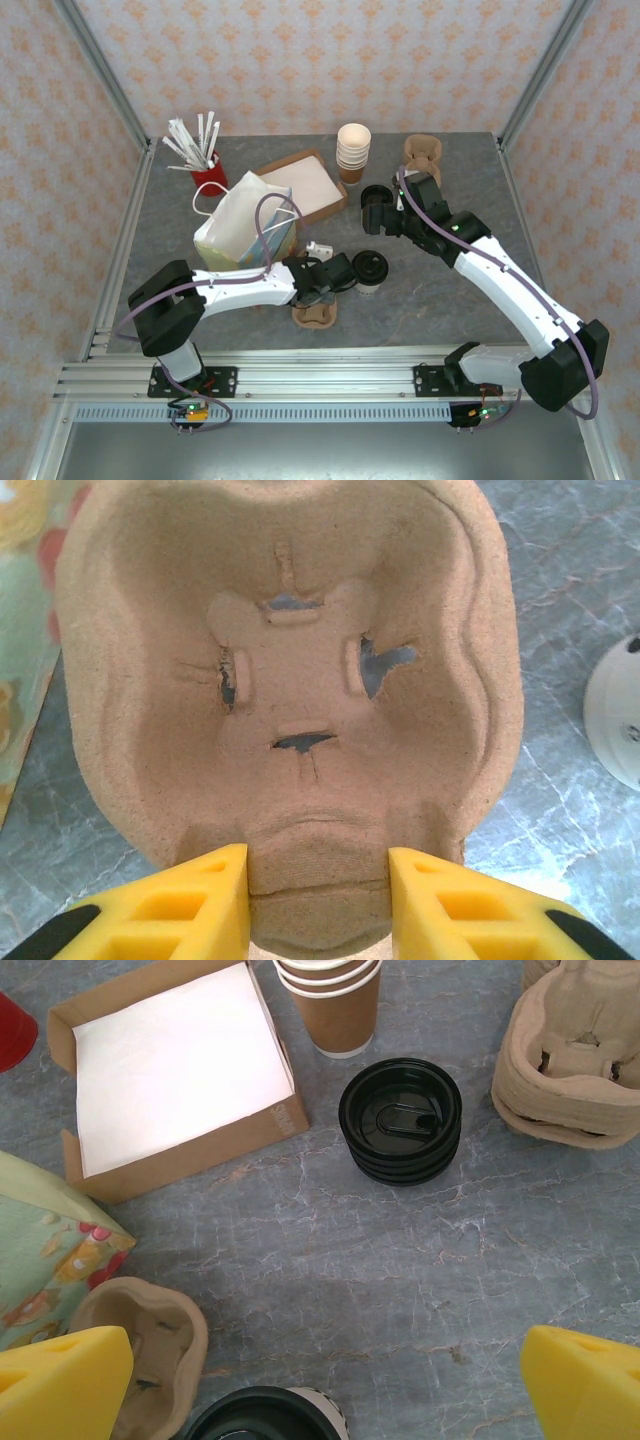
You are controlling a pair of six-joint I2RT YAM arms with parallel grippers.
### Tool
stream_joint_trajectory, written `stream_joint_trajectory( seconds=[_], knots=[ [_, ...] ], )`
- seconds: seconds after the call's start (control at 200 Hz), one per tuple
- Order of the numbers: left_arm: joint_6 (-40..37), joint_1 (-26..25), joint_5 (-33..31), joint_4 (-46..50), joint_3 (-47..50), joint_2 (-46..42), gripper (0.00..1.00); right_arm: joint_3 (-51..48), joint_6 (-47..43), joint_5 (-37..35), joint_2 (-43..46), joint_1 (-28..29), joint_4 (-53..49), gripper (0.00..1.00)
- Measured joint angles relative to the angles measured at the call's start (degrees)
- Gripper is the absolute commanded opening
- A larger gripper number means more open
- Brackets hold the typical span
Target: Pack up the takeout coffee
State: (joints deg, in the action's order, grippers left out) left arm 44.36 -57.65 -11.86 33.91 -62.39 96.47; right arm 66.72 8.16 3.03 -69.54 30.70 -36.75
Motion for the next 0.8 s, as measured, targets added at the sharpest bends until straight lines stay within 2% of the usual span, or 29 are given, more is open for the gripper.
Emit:
stream_joint_trajectory(
  seconds=[0.325,0.796],
  knots=[
    [-10.0,0.8,3.9,1.4,-0.3,-1.3,0.4,0.0,0.0,0.0,-0.6,0.0,0.0,1.0],
    [-10.2,1.7,6.8,2.1,-0.1,-1.3,0.46,0.0,0.2,0.9,-1.6,0.0,0.0,1.0]
  ],
)
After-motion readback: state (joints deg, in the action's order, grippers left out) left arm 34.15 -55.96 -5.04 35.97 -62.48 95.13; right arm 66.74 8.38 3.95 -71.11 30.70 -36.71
